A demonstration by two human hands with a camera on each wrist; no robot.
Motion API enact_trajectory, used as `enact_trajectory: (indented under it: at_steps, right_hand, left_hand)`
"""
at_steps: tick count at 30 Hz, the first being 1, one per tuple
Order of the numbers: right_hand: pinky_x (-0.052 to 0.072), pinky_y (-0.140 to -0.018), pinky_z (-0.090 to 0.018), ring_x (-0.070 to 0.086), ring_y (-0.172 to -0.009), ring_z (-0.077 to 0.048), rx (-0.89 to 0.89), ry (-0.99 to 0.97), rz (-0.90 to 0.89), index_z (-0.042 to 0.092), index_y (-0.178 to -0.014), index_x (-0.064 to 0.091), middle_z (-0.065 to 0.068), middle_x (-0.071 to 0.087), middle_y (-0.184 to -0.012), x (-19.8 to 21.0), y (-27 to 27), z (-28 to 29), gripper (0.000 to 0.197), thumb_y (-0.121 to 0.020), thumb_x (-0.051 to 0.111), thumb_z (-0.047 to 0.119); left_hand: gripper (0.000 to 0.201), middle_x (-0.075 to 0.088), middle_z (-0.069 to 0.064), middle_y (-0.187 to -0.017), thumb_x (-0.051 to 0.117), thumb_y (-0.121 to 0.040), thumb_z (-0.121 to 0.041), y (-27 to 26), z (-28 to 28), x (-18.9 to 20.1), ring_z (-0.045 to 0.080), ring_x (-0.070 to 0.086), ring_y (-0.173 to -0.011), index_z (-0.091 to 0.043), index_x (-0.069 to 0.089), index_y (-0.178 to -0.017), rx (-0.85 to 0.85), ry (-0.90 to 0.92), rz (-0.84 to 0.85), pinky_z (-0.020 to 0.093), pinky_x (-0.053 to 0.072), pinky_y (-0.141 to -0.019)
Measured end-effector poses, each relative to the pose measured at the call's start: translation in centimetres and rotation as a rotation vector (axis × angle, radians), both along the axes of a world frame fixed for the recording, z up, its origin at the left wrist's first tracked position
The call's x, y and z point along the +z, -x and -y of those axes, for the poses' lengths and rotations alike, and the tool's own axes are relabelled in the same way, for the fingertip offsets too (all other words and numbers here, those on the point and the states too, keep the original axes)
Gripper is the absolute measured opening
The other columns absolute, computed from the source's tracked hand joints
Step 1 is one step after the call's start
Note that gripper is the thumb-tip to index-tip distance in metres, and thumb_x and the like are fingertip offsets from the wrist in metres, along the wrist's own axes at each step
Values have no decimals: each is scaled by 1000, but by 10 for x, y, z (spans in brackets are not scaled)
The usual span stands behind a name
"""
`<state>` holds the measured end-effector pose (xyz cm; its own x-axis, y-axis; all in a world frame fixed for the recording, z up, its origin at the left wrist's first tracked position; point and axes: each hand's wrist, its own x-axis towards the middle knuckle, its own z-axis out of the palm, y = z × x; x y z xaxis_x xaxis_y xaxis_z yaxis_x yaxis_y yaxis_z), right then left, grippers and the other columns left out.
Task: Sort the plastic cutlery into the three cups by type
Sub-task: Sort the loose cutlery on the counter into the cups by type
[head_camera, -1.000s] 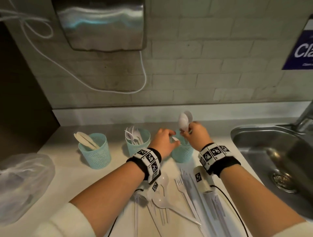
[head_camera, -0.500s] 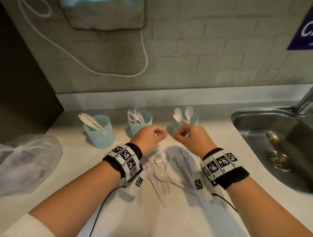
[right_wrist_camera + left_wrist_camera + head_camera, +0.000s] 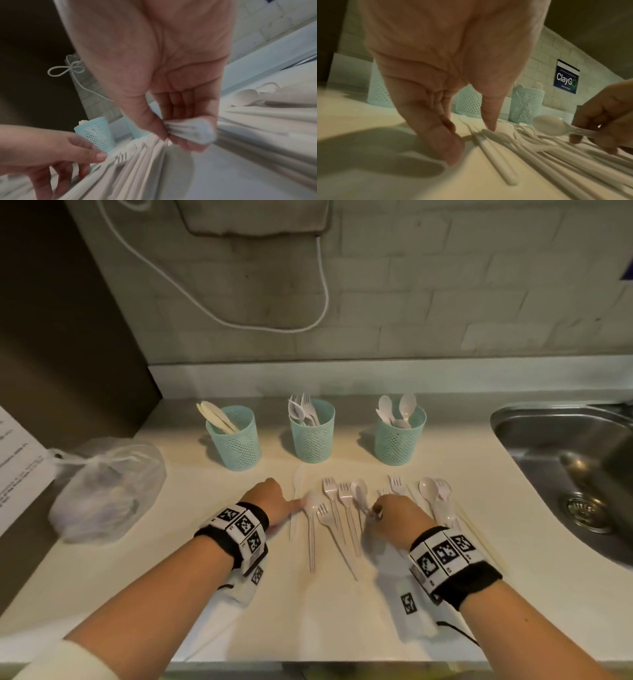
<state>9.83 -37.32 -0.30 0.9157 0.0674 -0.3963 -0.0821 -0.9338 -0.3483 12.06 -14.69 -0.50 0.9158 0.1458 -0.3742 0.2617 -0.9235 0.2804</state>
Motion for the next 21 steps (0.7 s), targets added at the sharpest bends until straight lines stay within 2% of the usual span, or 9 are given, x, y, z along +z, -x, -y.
enact_trajectory:
  at_steps: [1, 3, 5, 8, 10, 12, 15, 18, 21]
  right_hand:
    - [51, -87, -34, 64, -98, -27, -23, 12, 21, 8, -107, 63, -10, 67, -105, -1, -3, -3, 23, -89, 58, 20]
    - [50, -85, -33, 63, -100, -29, -44, 38, 32, 3, -113, 61, -14, 66, -110, -1, -5, -13, 29, -94, 50, 22]
    - [49, -87, -34, 62, -103, -30, -29, 37, 14, 3, -120, 58, -16, 59, -119, -2, -4, -27, 46, -94, 45, 39]
    - [47, -91, -41, 56, -109, -32, -8, 79, -30, 7, -119, 61, -13, 40, -134, -5, -2, -49, 94, -69, 38, 83]
    - [47, -81, -39, 53, -107, -29, 9, 133, -4, 9, -118, 57, -8, 38, -128, -8, 1, -64, 106, -53, 45, 92]
    - [46, -80, -39, 50, -108, -26, 29, 170, 69, 8, -122, 49, -7, 37, -122, -14, 1, -74, 93, -62, 59, 78]
    - [47, -89, -38, 48, -114, -28, 14, 131, 138, 6, -126, 44, -12, 42, -126, -18, -7, -83, 62, -81, 64, 44]
    - [47, -87, -34, 55, -110, -29, -7, 28, 83, 5, -118, 45, -13, 53, -119, -17, -16, -88, 53, -77, 70, 29]
    - [47, -69, -29, 62, -89, -25, 46, 5, 42, 6, -100, 54, -9, 63, -100, -14, -24, -91, 43, -71, 76, 29]
  left_hand:
    - [63, 64, 12, -117, 60, -82, -58, 1, 2, 0, 27, 62, -105, -7, 53, -117, -1, 32, -5, 34, 47, -86]
    - [37, 72, 10, -82, 63, -84, -48, 4, 8, -3, 25, 69, -77, -11, 61, -85, 33, 159, -19, 32, 53, -73]
    - [36, 62, 8, -56, 65, -86, -37, 8, 15, -6, 23, 60, -49, -7, 59, -68, 127, 335, -71, 30, 51, -56]
    - [33, 58, 8, -53, 65, -87, -29, 13, 20, -7, 21, 52, -43, -3, 62, -67, 186, 459, -101, 27, 45, -51]
    - [32, 61, 7, -52, 61, -89, -27, 14, 19, -6, 21, 53, -44, -3, 65, -68, 150, 465, -113, 29, 46, -53]
    - [29, 64, 8, -58, 57, -92, -25, 13, 17, -9, 20, 51, -45, -5, 64, -73, 160, 520, -129, 30, 44, -52]
    - [27, 59, 6, -61, 49, -97, -25, 11, 11, -13, 16, 44, -45, -7, 62, -80, 228, 666, -162, 25, 34, -48]
    - [27, 53, 4, -62, 45, -100, -22, 12, 6, -17, 14, 38, -45, -7, 61, -83, 244, 767, -183, 20, 27, -42]
    - [20, 50, 5, -64, 49, -98, -17, 12, 3, -20, 14, 37, -46, -8, 60, -83, 240, 823, -171, 20, 26, -42]
